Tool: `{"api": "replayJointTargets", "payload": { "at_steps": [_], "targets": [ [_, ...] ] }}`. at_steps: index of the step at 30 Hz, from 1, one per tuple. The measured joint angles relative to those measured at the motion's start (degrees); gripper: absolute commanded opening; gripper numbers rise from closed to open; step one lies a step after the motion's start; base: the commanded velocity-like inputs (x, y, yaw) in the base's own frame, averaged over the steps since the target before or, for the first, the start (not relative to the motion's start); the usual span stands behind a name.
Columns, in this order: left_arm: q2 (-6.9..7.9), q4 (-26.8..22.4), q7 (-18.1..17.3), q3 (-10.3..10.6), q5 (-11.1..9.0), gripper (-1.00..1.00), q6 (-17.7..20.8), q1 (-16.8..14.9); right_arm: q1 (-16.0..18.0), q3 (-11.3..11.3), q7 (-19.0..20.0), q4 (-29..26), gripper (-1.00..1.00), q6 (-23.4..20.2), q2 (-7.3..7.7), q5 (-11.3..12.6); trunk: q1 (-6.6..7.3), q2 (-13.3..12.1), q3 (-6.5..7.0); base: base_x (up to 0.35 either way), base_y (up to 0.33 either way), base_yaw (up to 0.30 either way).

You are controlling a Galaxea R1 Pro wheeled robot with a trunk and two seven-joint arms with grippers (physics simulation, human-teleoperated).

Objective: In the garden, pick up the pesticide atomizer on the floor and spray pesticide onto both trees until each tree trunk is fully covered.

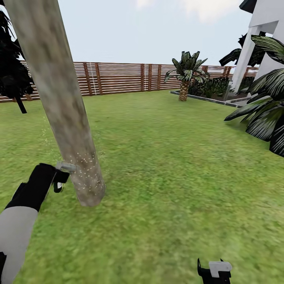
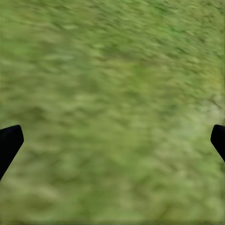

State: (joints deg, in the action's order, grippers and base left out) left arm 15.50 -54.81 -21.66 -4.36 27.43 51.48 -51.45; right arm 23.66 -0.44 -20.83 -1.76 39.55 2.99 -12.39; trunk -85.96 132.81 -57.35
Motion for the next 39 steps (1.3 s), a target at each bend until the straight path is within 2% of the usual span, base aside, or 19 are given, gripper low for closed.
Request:
{"api": "replayJointTargets", "payload": {
  "at_steps": [2,4,9,17,23,28,32,39],
  "targets": [
    [1.63,0.1,-1.9,0.0,-0.3,-1.00,0.1,0.0,0.0,0.0,0.0,0.0,1.00,0.0,0.00,0.0,0.00,0.0,0.00,0.000,0.000,0.002],
    [2.13,0.1,-4.4,0.0,-0.4,-1.00,0.2,0.1,0.0,0.0,0.0,0.0,1.00,0.0,0.00,0.0,0.00,0.0,0.00,0.000,0.000,0.175],
    [1.98,-0.5,-5.2,0.2,-0.5,-1.00,0.2,0.3,0.0,0.0,0.0,0.0,1.00,0.0,0.00,0.0,0.00,0.0,0.00,0.026,-0.014,0.208],
    [1.48,-0.8,-5.2,0.5,-0.4,-1.00,0.2,0.0,0.0,0.0,0.0,0.0,1.00,0.0,0.00,0.0,0.00,0.0,0.00,0.108,-0.196,0.010],
    [2.09,-1.3,-5.2,0.1,-0.1,-1.00,0.1,-0.2,0.0,0.0,0.0,0.0,1.00,0.0,0.00,0.0,0.00,0.0,0.00,-0.091,-0.043,0.013],
    [2.23,-2.7,-5.2,0.1,-0.1,-1.00,0.2,-3.7,0.0,0.0,0.0,0.0,1.00,0.0,0.00,0.0,0.00,0.0,0.00,-0.002,-0.001,0.216],
    [2.16,-2.8,-5.2,0.1,0.0,-1.00,0.3,-3.6,0.0,0.0,0.0,0.0,1.00,0.0,0.00,0.0,0.00,0.0,0.00,0.021,-0.017,0.039],
    [1.84,-2.9,-5.1,0.4,0.2,-1.00,0.2,-3.5,0.0,0.0,0.0,0.0,1.00,0.0,0.00,0.0,0.00,0.0,0.00,0.115,-0.227,0.001]
  ]
}}
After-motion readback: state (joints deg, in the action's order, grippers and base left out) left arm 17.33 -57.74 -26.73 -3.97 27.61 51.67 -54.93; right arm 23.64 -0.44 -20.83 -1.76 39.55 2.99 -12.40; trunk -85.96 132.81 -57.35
